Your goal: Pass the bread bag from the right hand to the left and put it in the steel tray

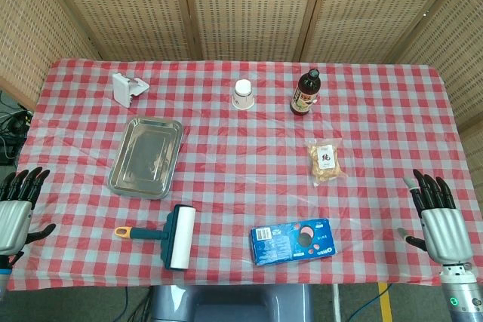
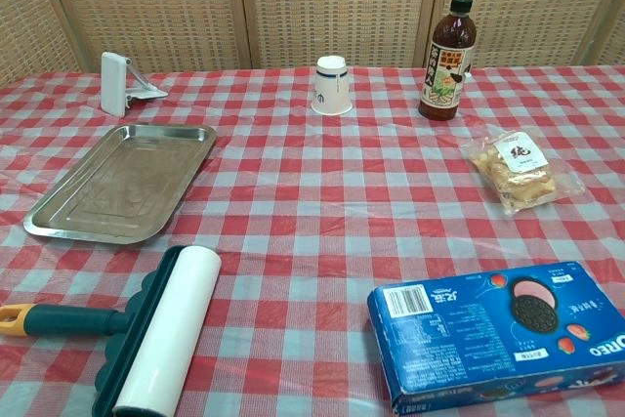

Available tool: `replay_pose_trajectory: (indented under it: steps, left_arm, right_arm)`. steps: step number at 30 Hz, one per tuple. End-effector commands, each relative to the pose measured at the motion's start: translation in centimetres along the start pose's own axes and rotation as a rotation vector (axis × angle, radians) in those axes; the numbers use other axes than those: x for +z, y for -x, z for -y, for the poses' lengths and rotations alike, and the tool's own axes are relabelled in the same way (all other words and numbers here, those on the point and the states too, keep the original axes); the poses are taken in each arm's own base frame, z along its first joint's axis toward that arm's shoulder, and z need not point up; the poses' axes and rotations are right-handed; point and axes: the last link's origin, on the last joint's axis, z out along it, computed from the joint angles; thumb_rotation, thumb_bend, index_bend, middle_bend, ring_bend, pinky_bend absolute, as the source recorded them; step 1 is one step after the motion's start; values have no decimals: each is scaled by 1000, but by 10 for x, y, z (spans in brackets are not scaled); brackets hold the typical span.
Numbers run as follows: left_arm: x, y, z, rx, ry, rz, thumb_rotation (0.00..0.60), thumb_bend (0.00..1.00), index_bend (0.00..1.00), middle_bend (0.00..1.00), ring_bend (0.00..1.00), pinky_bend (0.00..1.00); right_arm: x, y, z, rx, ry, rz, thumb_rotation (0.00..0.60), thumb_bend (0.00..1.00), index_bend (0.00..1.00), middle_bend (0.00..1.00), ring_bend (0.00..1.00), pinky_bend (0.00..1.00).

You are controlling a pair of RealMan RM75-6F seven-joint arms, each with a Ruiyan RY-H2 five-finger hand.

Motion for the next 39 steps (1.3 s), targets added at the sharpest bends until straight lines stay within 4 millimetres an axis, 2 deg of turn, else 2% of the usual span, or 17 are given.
replay_pose_trajectory:
  steps: [1, 14, 27, 30, 39]
  left_arm:
    - [0, 0, 0, 0, 0, 0, 600, 15, 0, 0, 0, 0]
    - [-2, -5, 0, -7, 11, -16, 600, 16, 0, 0, 0, 0]
    - [-1, 1, -2, 17, 12, 4, 600, 15, 0, 0, 0, 0]
    - [0, 3, -2, 22, 7, 11, 600, 15, 0, 0, 0, 0]
    - [7, 8, -2, 25, -8, 22, 600, 16, 0, 0, 0, 0]
  right_arm:
    - [0, 0, 1, -1, -3, 2, 600, 54, 0, 0, 0, 0]
    - [-2, 3, 6, -1, -24, 18, 600, 54, 0, 0, 0, 0]
    - [4, 7, 12, 16, -51, 44, 600, 42, 0, 0, 0, 0]
    - [18, 8, 18, 27, -66, 63, 600, 21, 0, 0, 0, 0]
    - [101, 5, 42, -3, -73, 144, 600, 12, 0, 0, 0, 0]
